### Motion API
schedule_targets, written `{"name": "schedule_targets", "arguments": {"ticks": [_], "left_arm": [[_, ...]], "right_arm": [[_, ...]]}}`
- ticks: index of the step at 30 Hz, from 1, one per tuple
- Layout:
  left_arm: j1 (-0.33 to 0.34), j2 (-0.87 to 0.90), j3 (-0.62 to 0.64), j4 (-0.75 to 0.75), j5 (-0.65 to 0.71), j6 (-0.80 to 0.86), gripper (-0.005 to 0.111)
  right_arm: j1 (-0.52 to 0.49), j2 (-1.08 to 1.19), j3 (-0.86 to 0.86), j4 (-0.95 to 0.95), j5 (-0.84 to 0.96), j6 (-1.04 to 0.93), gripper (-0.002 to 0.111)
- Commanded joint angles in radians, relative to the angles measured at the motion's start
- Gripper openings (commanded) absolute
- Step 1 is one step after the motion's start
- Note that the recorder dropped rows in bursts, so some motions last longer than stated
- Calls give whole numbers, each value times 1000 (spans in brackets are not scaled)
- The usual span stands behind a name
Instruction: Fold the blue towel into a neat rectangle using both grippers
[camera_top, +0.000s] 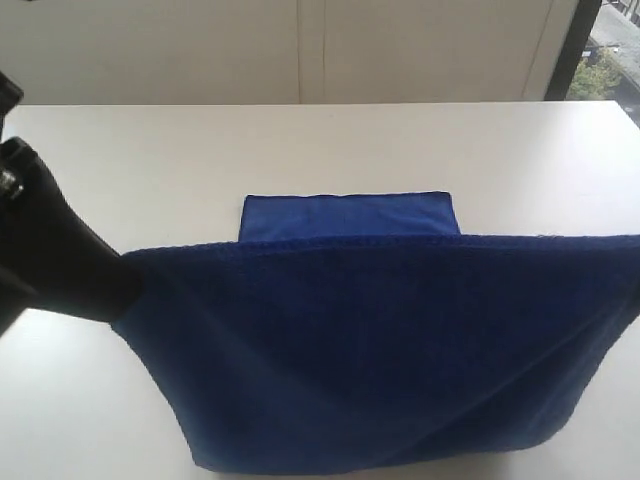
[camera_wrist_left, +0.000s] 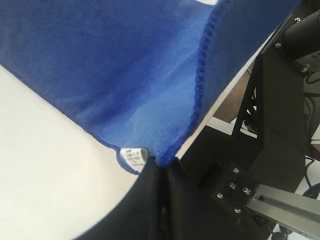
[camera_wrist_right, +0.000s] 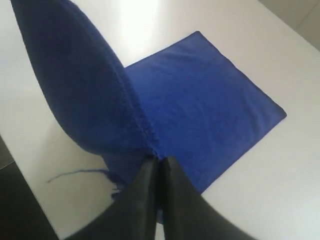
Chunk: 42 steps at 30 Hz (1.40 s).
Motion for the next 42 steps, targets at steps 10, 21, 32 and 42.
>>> {"name": "schedule_targets", "arguments": {"ticks": [10,21,32,42], "left_arm": [[-7,-8,122,34,-17,-8,0],[-7,22,128,86,-90,-6,0],[-5,121,128,276,-205,-32,0],[-5,187,128,421,-276,-95,0]], "right_arm": [[90,154,83,-105,-3,75,0],[110,162,83,-278,-3,114,0],[110,218,83,-344,-98,165,0],[110,394,83,-417,-296,254,0]]}}
